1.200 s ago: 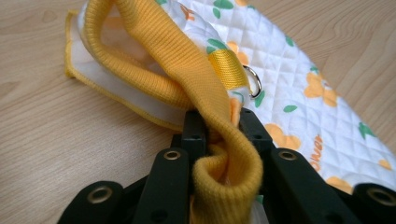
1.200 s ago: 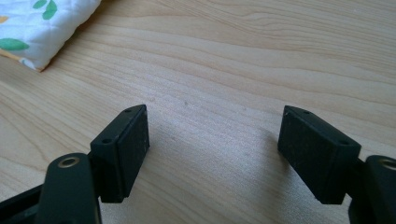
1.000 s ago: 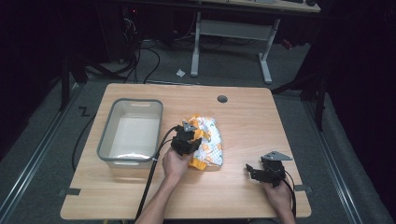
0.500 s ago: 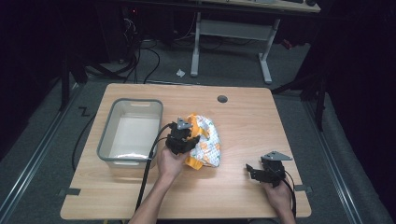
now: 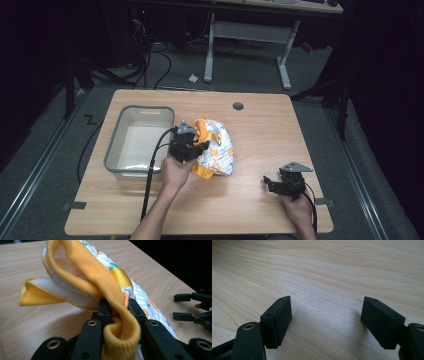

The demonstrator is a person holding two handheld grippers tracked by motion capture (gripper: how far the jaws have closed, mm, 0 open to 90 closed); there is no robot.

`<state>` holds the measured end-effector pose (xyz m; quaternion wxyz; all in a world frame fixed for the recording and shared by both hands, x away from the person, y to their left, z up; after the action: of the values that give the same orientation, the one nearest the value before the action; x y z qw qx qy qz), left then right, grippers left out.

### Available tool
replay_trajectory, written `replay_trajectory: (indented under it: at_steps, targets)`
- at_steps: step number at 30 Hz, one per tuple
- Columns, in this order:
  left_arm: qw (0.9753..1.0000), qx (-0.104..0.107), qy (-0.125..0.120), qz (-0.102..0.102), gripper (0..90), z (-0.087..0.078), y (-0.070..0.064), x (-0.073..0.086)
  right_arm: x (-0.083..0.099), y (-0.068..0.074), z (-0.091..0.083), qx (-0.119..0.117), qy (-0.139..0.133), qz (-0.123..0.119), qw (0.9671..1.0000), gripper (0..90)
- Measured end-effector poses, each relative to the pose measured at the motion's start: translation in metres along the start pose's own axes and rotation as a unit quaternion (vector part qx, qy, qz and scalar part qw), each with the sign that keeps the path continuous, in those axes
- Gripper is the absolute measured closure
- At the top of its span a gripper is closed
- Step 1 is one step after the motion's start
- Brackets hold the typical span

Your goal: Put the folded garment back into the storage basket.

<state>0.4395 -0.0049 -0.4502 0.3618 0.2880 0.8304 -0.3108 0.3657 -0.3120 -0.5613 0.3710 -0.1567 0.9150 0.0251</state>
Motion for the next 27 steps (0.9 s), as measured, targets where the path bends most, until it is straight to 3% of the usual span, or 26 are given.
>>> replay_trajectory:
  at_steps: [19, 27]
  targets:
    - [0.9996, -0.009, -0.019, 0.019, 76.6, -0.039, 0.005, -0.019, 0.000, 0.000, 0.000, 0.000, 0.000, 0.000, 1.0000, 25.1]
    - [0.9994, -0.015, -0.026, 0.016, 76.6, -0.050, 0.011, -0.021, 0.000, 0.000, 0.000, 0.000, 0.000, 0.000, 1.0000, 25.1]
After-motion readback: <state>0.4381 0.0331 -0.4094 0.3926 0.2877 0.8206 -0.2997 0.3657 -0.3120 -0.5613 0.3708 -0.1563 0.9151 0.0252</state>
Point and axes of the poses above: each handheld gripper's, and its own axes: z roughly forward along the jaws, x roughly out of its underside, y roughly to its left, the point moved 6 cm from there along z, roughly forward along the jaws, and after that the axes turned 5 degrees about x, right-handed, at the moved point
